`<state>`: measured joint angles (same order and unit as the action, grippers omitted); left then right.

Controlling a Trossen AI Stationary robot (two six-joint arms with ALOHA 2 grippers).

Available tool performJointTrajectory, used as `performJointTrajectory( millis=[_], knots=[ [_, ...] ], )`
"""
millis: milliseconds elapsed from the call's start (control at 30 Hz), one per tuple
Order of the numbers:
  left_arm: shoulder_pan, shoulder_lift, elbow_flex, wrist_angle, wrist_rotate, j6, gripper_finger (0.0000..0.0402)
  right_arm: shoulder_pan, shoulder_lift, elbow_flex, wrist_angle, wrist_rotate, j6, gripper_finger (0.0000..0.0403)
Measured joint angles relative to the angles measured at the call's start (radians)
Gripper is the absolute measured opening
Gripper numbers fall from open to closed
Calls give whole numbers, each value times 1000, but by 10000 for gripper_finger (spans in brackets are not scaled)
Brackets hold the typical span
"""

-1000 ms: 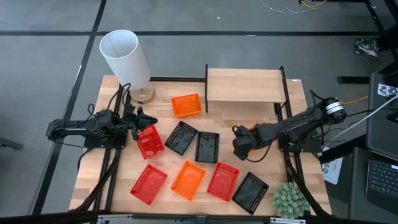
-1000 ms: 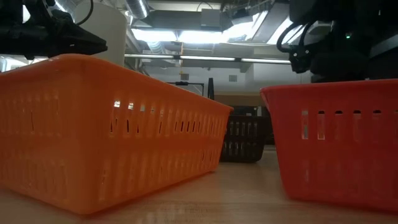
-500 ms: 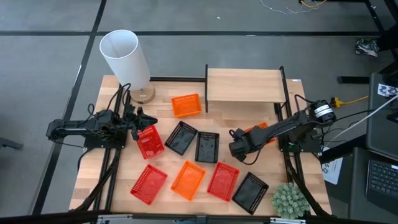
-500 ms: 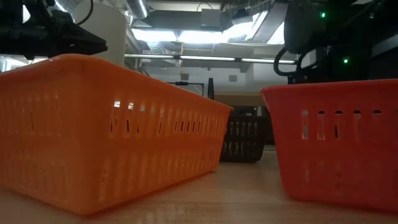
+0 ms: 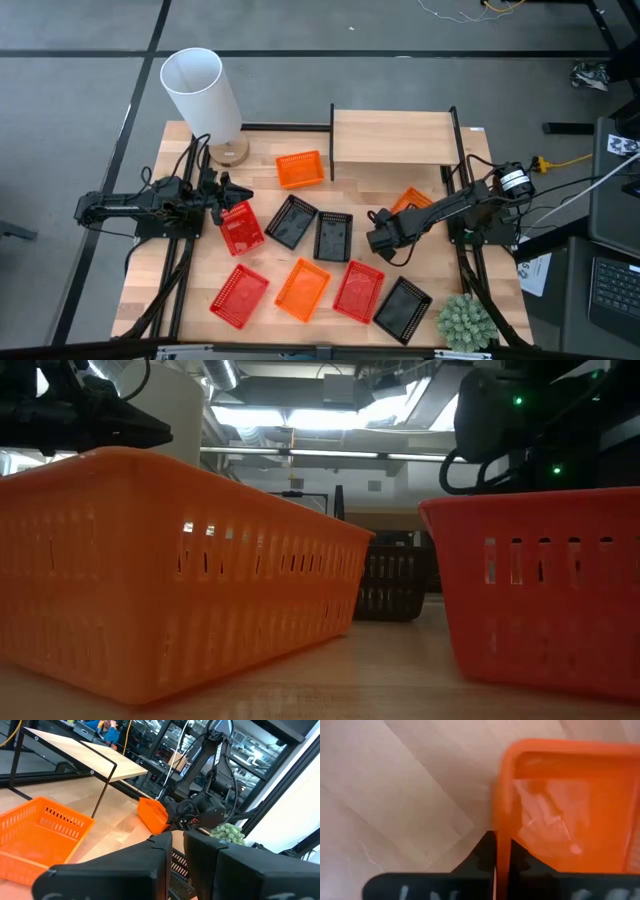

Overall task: Stack baskets on shelf by color
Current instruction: Put the middle orange basket on the shelf

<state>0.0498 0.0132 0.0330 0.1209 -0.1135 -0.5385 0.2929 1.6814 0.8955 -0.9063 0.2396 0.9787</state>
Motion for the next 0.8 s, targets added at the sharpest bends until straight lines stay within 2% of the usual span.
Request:
performJointTrajectory(
  millis=[200, 400, 533, 600, 800],
  knots=[
    [0, 0, 0, 0, 0, 27, 41, 26, 0, 99, -6, -42, -108, 2],
    [0, 0, 0, 0, 0, 35, 41, 78, 0, 307, -48, -135, -293, 1],
    [0, 0, 0, 0, 0, 35, 41, 110, 0, 468, -127, -133, -410, 1],
    [0, 0, 0, 0, 0, 35, 41, 122, 0, 544, -170, -76, -475, 0],
    [0, 0, 0, 0, 0, 35, 41, 135, 0, 734, -243, 263, -672, 0]
  ],
)
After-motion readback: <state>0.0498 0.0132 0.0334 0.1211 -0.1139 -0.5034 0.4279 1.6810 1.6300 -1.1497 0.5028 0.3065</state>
